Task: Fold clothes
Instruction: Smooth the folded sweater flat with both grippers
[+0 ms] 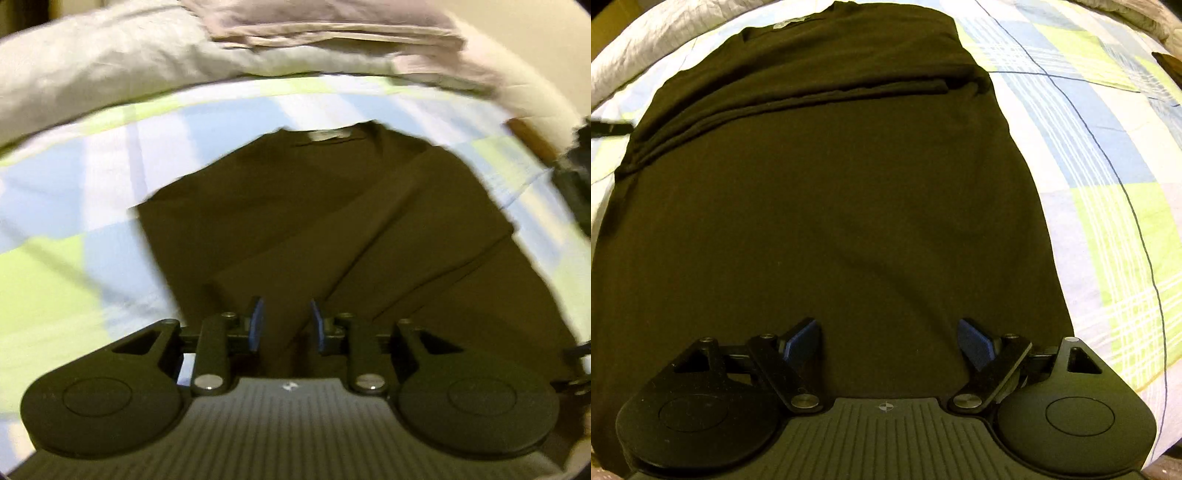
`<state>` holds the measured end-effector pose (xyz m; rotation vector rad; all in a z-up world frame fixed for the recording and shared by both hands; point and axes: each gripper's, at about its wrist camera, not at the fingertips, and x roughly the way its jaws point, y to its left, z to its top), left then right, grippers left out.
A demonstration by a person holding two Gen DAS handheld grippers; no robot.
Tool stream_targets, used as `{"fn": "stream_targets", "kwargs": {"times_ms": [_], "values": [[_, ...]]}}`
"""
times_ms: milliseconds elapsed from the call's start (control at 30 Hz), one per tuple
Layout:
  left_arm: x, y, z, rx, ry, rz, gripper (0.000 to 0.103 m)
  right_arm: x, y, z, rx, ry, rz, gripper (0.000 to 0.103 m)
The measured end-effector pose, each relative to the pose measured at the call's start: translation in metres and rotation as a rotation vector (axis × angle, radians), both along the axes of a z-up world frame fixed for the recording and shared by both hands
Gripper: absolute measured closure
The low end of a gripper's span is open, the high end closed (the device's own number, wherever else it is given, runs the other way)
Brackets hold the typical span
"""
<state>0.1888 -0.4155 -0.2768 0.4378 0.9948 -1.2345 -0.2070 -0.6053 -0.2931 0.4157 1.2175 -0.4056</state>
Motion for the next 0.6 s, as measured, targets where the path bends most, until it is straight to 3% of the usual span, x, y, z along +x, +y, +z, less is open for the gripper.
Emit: {"fn": "stream_targets", "kwargs": {"times_ms": [100, 200, 267, 300, 400, 467, 600], "values": [[0.002, -0.027, -0.014, 0.028, 0.021, -0.094, 0.081, 0.006, 0.000, -0.002, -0.001, -0.003, -0.015, 0.018], [0.021, -0.043, -0.033, 0.128, -0.066, -0.016, 0.077, 0.010, -0.003, -0.002, -0.002, -0.003, -0.014, 0.018], [0.044, -0.040, -0.037, 0.109, 0.002, 0.085, 0.076, 0.012, -0.005, 0.000, -0.001, -0.007, -0.015, 0.018], [0.047, -0.039, -0.036, 0.106, -0.005, 0.103, 0.076, 0.013, -0.008, 0.000, 0.001, -0.009, -0.016, 0.018], [0.042, -0.038, -0.031, 0.122, -0.049, 0.095, 0.078, 0.014, -0.012, 0.003, 0.002, -0.013, -0.028, 0.018], [0.038, -0.032, -0.032, 0.130, -0.015, 0.083, 0.077, 0.017, -0.014, 0.001, 0.017, 0.000, -0.035, 0.018], [0.021, 0.001, -0.034, 0.164, -0.061, 0.047, 0.077, 0.018, -0.014, -0.003, 0.033, 0.024, -0.043, 0.018]]}}
